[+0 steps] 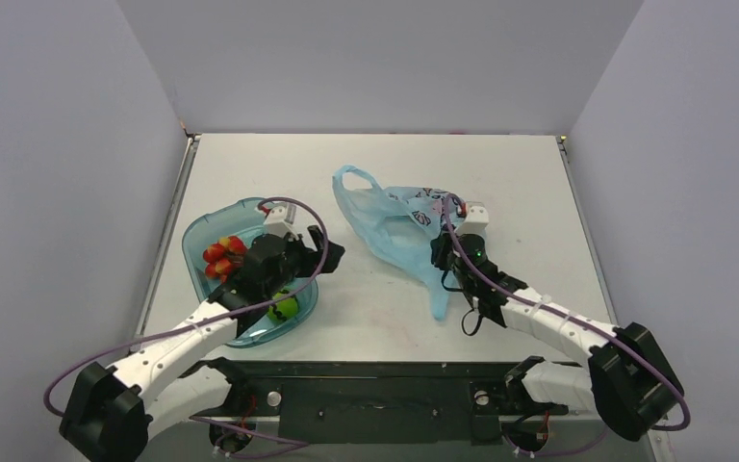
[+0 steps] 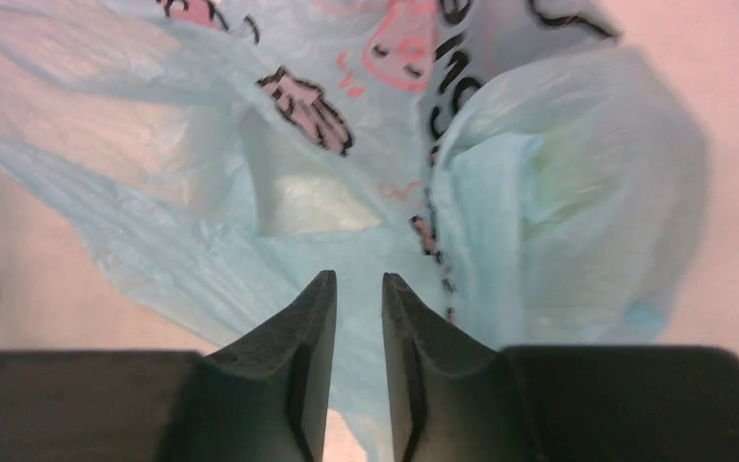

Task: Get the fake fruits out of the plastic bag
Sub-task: Place the fake fruit in the bin, then adjust the plastic bag at the center of the board.

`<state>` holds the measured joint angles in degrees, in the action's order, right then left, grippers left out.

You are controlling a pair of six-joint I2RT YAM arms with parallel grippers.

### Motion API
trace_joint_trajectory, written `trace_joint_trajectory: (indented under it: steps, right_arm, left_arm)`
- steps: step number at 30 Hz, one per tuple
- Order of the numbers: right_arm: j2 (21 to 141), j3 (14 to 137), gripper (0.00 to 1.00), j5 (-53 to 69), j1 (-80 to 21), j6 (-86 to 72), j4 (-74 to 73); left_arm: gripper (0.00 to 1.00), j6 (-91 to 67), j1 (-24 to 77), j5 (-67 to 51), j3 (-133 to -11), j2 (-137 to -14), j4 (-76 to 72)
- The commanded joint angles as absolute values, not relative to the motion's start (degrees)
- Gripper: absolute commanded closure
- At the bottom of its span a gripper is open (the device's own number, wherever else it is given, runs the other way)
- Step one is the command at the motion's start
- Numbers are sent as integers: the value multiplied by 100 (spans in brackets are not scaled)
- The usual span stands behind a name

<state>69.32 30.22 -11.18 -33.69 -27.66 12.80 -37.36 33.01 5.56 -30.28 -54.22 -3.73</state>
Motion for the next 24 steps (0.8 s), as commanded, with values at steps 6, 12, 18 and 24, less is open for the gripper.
trace_joint_trajectory:
  steps: [6, 12, 18, 24]
  right_arm:
    - [6272, 2575, 42, -2935, -3282, -2992, 1452]
    - [7109, 3031, 39, -2672, -3247, -3234, 1078]
    - [7610, 3301, 61, -2264, -3161, -3261, 957]
    - [7505, 3221, 100, -1905, -3088, -3200, 1174]
  left_arm:
    - [16, -3448, 4780, 576, -4255, -7061, -1340]
    - [17, -3447, 5246, 595, -4656, -8016, -2039]
    - [18, -3663, 5320, 275, -4958, -8681, -2337]
    - [22, -4035, 5372, 283, -4964, -8957, -2655]
